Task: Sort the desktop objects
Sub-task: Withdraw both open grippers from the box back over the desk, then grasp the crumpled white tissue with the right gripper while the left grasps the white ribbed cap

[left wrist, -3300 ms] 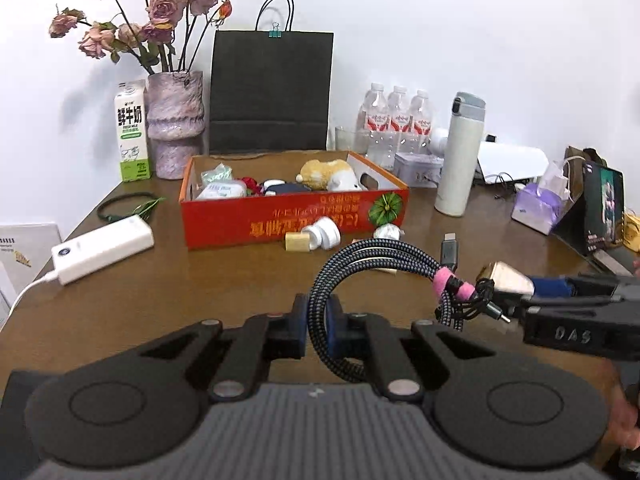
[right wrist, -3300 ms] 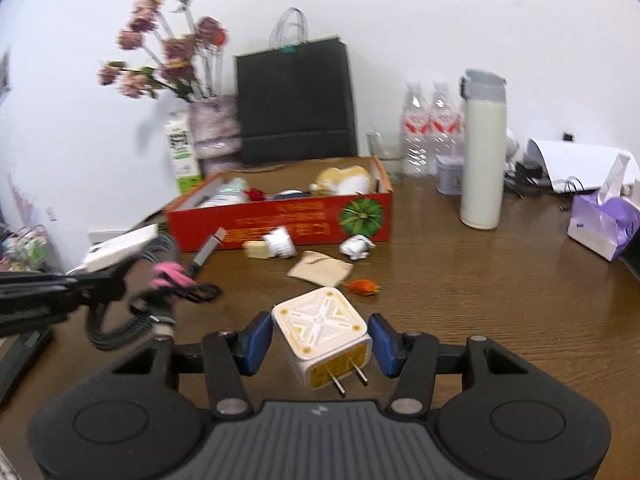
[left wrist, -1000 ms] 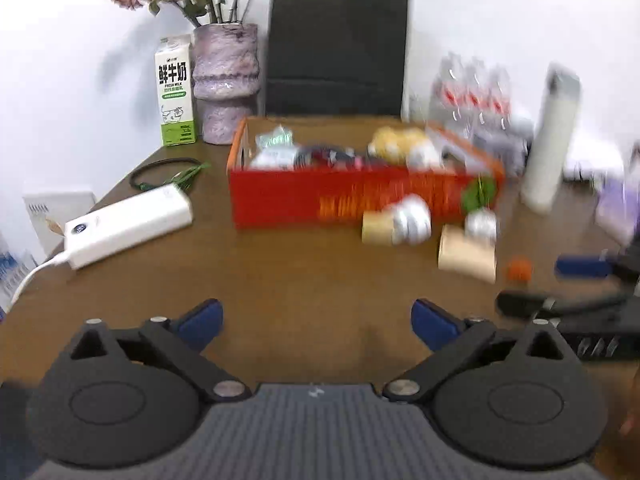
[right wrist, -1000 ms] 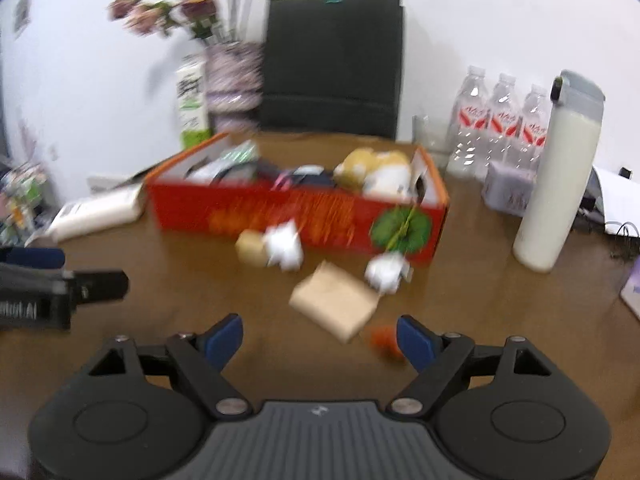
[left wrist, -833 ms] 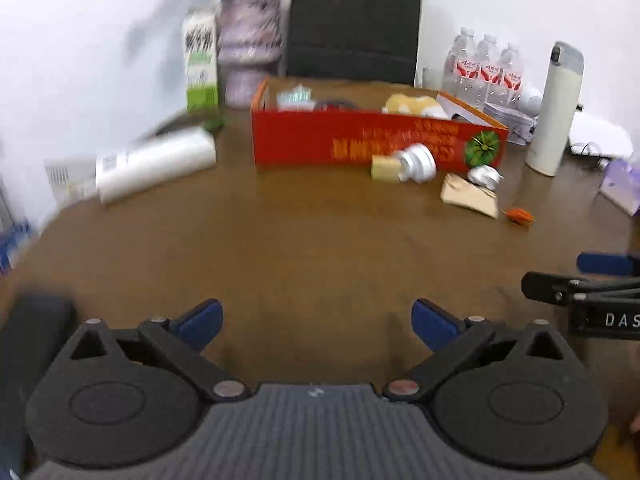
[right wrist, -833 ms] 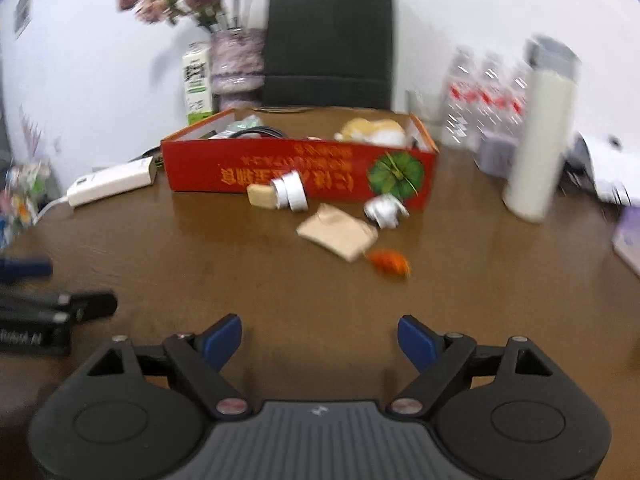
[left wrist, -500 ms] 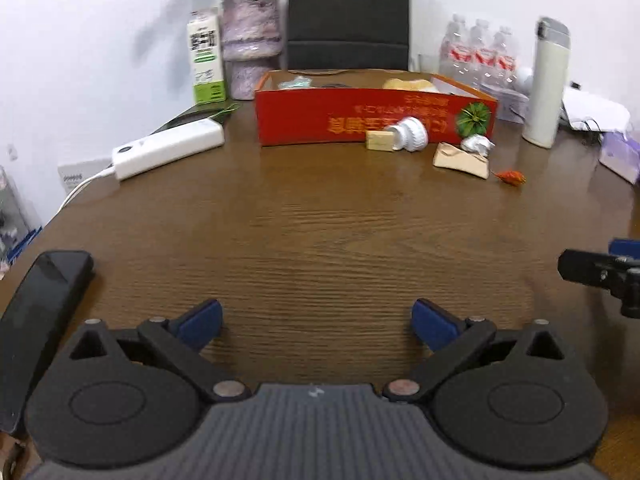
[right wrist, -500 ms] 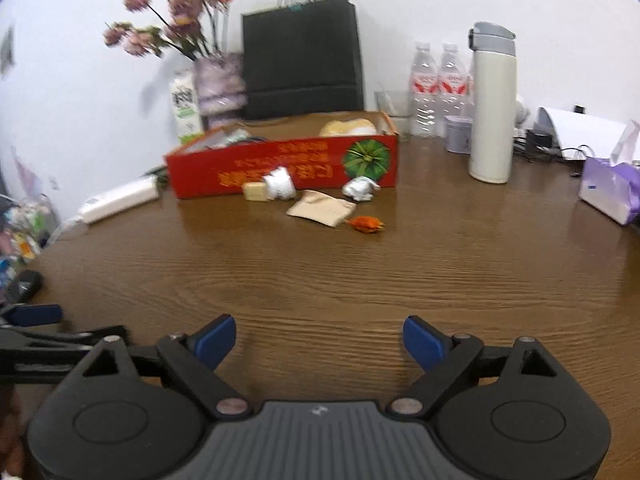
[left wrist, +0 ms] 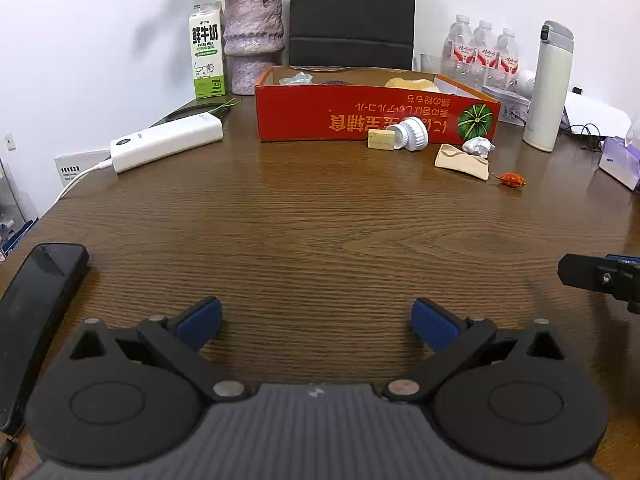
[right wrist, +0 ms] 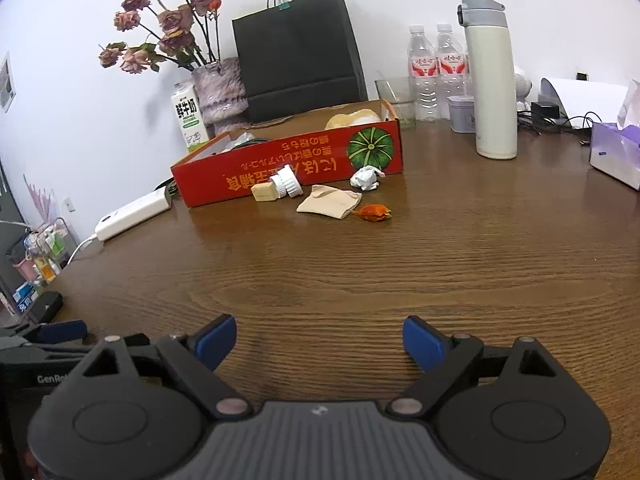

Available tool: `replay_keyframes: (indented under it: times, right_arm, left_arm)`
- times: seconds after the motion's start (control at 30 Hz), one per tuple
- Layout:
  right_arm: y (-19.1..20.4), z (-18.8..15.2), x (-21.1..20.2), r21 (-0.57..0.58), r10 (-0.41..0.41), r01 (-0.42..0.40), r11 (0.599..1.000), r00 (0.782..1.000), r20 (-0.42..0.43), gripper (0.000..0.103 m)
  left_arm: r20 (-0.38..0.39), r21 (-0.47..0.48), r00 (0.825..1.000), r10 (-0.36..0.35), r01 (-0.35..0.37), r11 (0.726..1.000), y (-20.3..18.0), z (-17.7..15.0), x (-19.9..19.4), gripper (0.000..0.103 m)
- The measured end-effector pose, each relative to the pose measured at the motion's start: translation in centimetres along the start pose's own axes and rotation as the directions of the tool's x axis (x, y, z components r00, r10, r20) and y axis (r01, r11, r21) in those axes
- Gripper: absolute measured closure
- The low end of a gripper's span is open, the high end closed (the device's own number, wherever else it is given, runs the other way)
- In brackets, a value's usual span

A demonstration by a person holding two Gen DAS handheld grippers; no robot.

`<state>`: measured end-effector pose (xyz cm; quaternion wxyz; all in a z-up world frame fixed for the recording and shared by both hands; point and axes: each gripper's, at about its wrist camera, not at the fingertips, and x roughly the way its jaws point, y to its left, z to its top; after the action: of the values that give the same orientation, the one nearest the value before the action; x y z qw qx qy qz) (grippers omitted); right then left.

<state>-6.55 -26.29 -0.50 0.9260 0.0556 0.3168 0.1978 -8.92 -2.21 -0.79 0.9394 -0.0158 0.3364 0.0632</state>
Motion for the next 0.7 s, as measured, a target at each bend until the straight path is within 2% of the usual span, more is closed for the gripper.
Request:
replay_keyframes:
  times: [0.17, 0.3, 0.43, 0.53, 0.63, 0.7]
  right_arm:
    - [-0.2, 0.2, 0.4, 0.012, 0.022, -0.022, 1.000, 0.999, -0.032, 0.013]
    - [-0.3, 0.9, 1.0, 0.005, -0.018, 0.018, 1.000, 0.999, -0.032, 0.014]
    - [-0.6, 3.1, 2.7, -0.046, -0.073, 0.072, 0.996, 0.997, -0.007, 0.021]
    - [-1.1, 6.5, 4.4, -0.059, -0.089, 0.091, 0.994, 0.996, 0.027, 0.026]
    - [-1.6, 10.2, 7.2, -0.080, -0.112, 0.115, 0.990, 0.993, 0.040, 0.026]
    - [-1.9, 12.1, 9.6, -0.094, -0.138, 0.139, 0.986, 0.990, 0.025, 0.027]
  left_arm:
    - [-0.003, 0.003, 1.000, -0.001, 0.001, 1.000, -0.2, 0.2, 0.2, 0.000]
    - [-0.010, 0.022, 0.999, -0.041, 0.041, 0.999, -0.5, 0.9, 0.5, 0.000]
    - [0.025, 0.043, 0.991, -0.135, 0.134, 0.990, -1.4, 3.6, 2.0, 0.000]
    - [0.066, 0.085, 0.985, -0.163, 0.157, 0.984, -2.3, 6.6, 4.1, 0.001]
    - [0.091, 0.105, 0.976, -0.196, 0.186, 0.977, -2.9, 10.0, 7.3, 0.006]
    - [0.096, 0.117, 0.973, -0.210, 0.199, 0.973, -3.3, 11.7, 9.4, 0.022]
